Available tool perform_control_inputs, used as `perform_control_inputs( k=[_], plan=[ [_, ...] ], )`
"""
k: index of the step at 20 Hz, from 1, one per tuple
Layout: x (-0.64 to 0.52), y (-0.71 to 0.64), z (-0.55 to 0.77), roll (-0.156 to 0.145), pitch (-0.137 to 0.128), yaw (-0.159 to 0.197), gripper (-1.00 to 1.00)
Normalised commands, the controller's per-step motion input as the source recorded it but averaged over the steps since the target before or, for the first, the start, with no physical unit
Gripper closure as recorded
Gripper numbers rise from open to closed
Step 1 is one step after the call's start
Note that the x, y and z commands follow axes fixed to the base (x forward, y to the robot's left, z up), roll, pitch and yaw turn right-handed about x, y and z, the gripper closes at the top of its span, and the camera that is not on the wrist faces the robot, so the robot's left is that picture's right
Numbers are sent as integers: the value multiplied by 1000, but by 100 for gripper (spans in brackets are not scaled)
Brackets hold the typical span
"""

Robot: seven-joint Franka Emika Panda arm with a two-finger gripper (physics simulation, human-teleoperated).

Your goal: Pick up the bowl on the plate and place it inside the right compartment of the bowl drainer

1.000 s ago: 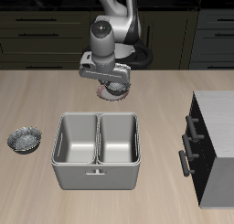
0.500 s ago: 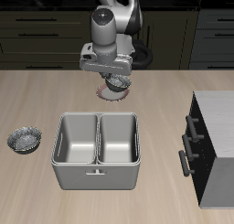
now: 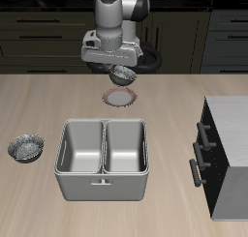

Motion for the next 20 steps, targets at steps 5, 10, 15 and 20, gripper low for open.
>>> perform_control_inputs(
  k=[5,10,15,20],
  plan=[
    [-41,-11,360,-7,-66,10,100],
    [-61,72,238,18,-21,13,100],
    [-87,19,404,-5,-73,1,100],
    [-191,104,561,15,-103,6,100]
  ],
)
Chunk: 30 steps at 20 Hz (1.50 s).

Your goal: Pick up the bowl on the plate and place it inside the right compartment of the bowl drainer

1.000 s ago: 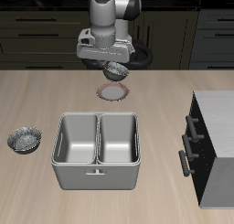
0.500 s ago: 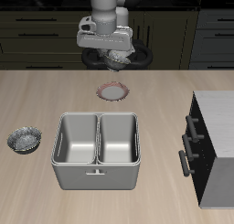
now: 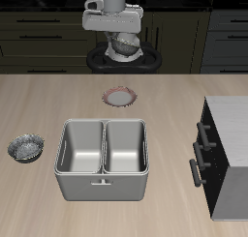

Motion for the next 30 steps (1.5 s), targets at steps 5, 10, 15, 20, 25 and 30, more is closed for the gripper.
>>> perform_control_inputs(
  k=[5,10,15,20,25,30],
  plan=[
    [-29,19,83,11,-8,7,100],
    [171,-46,140,-23,-14,0,100],
    [336,-89,254,-46,-25,-16,100],
    [419,-41,126,-23,7,1,100],
    [475,84,108,4,16,0,100],
    [425,59,162,-9,21,-20,100]
  ],
)
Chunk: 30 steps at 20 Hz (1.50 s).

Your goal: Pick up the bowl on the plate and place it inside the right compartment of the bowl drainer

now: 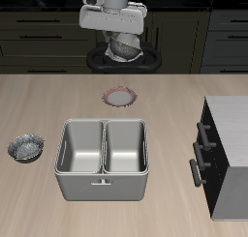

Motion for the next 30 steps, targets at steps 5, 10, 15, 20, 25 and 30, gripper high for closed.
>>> perform_control_inputs(
  k=[5,10,15,20,25,30],
  plan=[
    [395,38,78,26,35,-24,100],
    [447,13,118,-57,1,8,100],
    [283,100,68,-35,1,25,100],
    [199,61,148,-37,-23,17,100],
    [240,-146,191,-63,-22,3,100],
    [318,-175,220,-23,-13,-4,100]
  ],
)
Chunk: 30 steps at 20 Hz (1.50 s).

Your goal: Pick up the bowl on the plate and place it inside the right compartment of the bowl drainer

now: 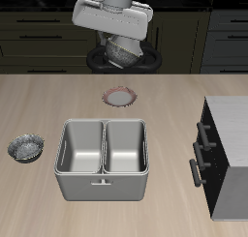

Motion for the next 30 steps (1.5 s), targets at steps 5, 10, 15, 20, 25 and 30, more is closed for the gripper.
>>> perform_control_inputs(
  k=[5,10,15,20,25,30],
  plan=[
    [302,-78,113,7,10,4,100],
    [293,-114,60,6,-5,15,100],
    [489,-274,-44,37,41,17,100],
    [377,-350,-44,-21,15,-5,100],
    [277,-328,-66,-23,10,-16,100],
    [181,-204,-48,-20,5,6,100]
  ],
)
